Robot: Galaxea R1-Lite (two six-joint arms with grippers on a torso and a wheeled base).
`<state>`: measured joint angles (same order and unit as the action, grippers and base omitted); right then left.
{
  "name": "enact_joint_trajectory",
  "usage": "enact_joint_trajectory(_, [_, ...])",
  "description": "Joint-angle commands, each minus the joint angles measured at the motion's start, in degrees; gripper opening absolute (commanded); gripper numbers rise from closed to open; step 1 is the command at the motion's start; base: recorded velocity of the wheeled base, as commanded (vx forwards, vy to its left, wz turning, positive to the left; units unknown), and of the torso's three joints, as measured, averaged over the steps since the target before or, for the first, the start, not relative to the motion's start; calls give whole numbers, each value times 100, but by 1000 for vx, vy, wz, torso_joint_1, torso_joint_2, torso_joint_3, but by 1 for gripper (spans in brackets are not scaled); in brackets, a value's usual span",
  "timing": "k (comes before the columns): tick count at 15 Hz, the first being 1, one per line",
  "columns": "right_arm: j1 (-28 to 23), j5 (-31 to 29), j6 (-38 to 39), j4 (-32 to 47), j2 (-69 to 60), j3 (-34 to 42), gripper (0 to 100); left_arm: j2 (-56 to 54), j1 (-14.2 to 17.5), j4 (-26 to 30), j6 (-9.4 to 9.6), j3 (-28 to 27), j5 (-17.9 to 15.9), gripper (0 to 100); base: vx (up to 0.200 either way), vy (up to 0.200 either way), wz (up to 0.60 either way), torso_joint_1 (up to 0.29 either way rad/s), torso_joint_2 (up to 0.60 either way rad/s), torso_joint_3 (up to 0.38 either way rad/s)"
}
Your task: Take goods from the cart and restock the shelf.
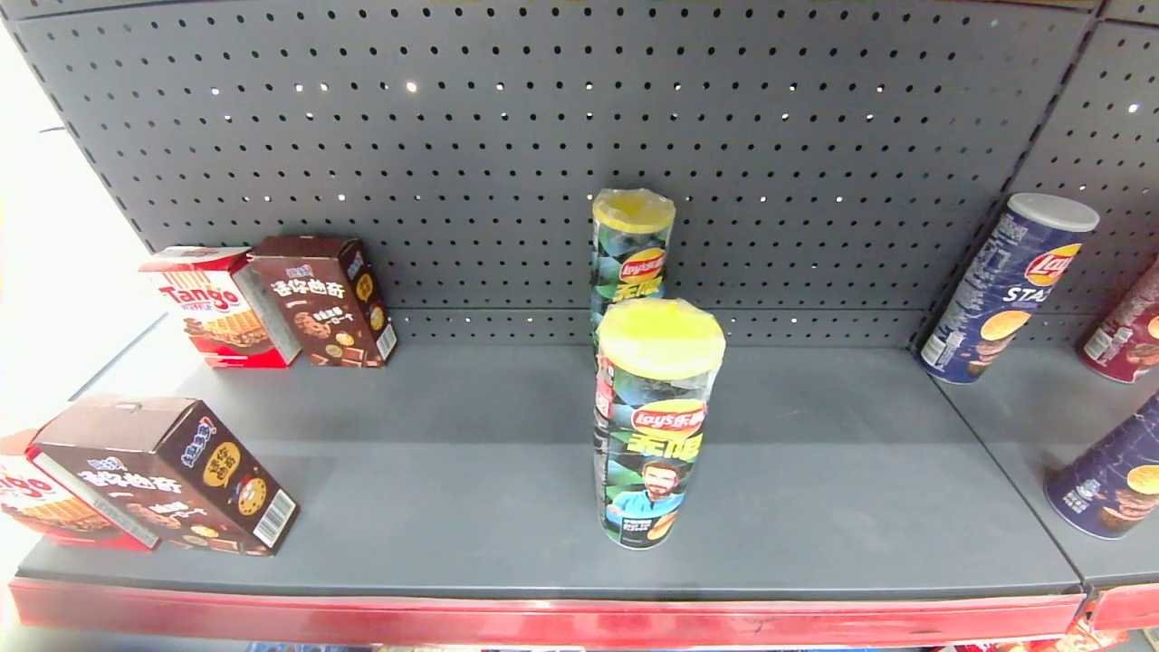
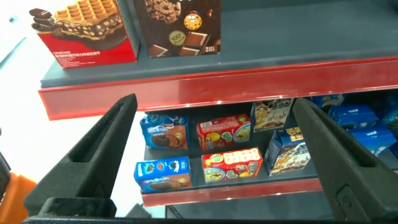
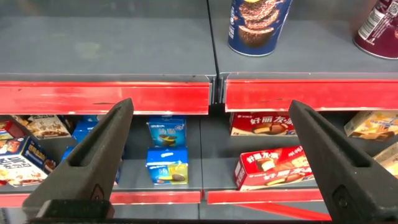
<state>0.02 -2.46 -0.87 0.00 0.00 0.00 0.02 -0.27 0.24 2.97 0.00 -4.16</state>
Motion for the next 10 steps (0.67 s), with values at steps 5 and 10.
enact_joint_trajectory(5, [6,0,-1,0,0,0,100,6,0,2,-7,-9,3,100,0,0,0,0,0,0])
enact_joint_trajectory(10, [6,0,7,0,0,0,100,6,0,2,-7,0,3,100,0,0,0,0,0,0])
